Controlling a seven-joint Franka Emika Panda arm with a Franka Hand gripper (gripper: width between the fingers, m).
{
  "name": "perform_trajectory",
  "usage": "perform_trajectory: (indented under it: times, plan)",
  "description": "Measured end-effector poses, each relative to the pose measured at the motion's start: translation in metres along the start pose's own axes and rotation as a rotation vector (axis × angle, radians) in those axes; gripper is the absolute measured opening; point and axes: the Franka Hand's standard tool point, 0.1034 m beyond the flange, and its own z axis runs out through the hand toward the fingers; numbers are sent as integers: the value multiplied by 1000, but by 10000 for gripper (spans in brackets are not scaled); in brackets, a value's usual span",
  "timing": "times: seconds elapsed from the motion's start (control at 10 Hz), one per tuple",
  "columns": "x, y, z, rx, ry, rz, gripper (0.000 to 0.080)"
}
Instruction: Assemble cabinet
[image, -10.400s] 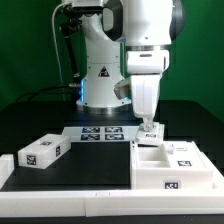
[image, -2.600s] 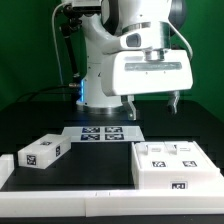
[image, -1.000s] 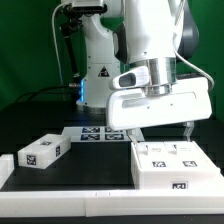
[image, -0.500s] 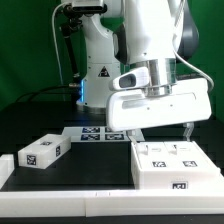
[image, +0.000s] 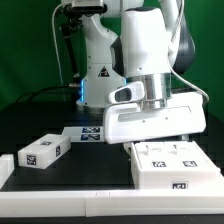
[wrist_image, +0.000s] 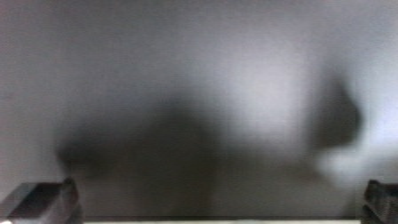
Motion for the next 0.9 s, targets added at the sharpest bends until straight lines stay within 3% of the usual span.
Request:
perform_trajectory:
  times: [0.2, 0.4, 0.5, 0.6, 0.7, 0.9]
  plan:
    - [0, -1, 1, 1, 0, -1, 797]
    - [0, -1, 1, 1, 0, -6, 561]
    - [0, 1, 1, 0, 0, -17, 561]
    - [0, 0, 1, 0, 1, -20, 365]
    - [-1, 0, 1, 0, 1, -26, 226]
    - [-2, 1, 1, 0, 0, -43, 196]
